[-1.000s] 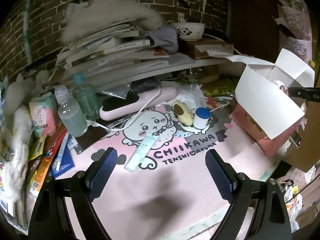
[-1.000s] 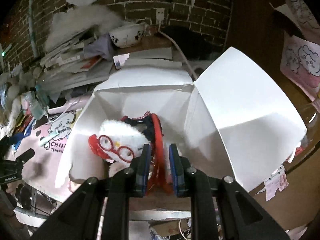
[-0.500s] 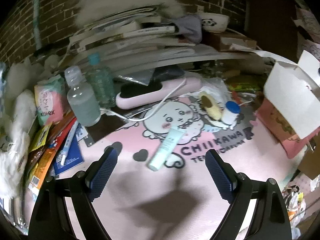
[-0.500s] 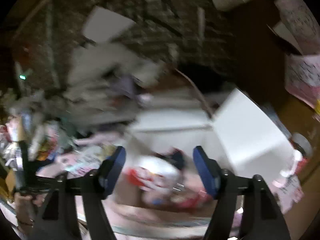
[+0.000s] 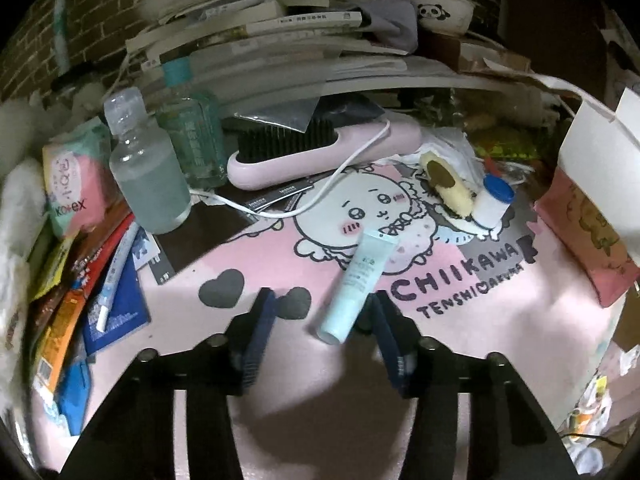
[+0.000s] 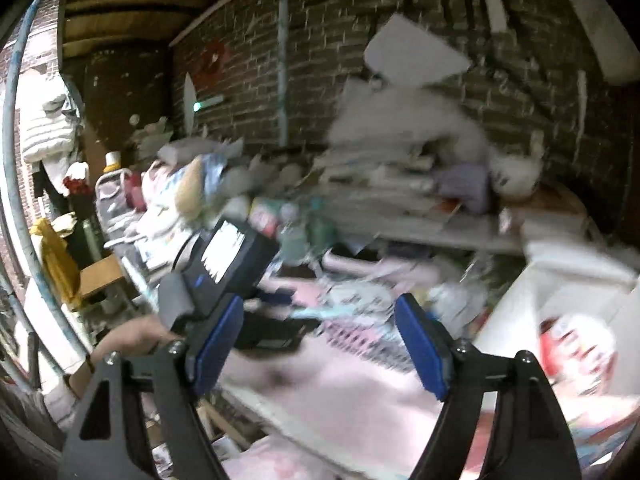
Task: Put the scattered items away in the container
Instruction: 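Grasp the light blue tube with the left gripper and lift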
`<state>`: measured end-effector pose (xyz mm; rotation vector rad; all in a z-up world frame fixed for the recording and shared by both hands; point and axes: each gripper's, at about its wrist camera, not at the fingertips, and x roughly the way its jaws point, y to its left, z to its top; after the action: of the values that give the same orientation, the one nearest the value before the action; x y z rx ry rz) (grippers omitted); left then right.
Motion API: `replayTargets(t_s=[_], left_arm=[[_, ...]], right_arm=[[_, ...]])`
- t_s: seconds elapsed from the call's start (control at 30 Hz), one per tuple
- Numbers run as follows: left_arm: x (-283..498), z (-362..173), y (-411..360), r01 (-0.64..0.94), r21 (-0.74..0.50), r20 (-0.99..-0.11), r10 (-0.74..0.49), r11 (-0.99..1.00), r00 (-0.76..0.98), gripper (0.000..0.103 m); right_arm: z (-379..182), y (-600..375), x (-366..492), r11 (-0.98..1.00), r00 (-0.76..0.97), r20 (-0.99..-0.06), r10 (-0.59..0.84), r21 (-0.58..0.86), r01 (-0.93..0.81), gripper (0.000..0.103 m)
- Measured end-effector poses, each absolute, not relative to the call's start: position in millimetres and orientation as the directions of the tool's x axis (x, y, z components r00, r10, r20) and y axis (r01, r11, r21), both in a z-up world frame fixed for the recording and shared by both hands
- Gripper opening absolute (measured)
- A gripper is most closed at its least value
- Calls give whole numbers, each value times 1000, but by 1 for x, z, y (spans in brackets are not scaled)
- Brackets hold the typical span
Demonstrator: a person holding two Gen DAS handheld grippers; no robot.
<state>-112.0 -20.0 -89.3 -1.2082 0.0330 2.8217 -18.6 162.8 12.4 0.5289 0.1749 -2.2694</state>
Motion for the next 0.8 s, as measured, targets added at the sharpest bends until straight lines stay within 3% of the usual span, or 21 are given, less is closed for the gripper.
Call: replayTargets(t_s=[0.03, 0.17, 0.8], left_arm=[[-112, -89, -19, -86, -14, -723, 70, -996, -688, 26], [-110, -88, -11, -118, 1, -720, 81, -993, -689, 10], [-100, -54, 7, -176, 2, -684, 127, -984, -719, 10]], right_arm=[[5, 160, -22, -676, -585, -446, -678, 66, 733, 76], [-17, 155, -32, -688, -558, -494, -667, 119, 716, 76], [-34, 158, -37, -731, -586, -520, -621, 116, 672, 77]])
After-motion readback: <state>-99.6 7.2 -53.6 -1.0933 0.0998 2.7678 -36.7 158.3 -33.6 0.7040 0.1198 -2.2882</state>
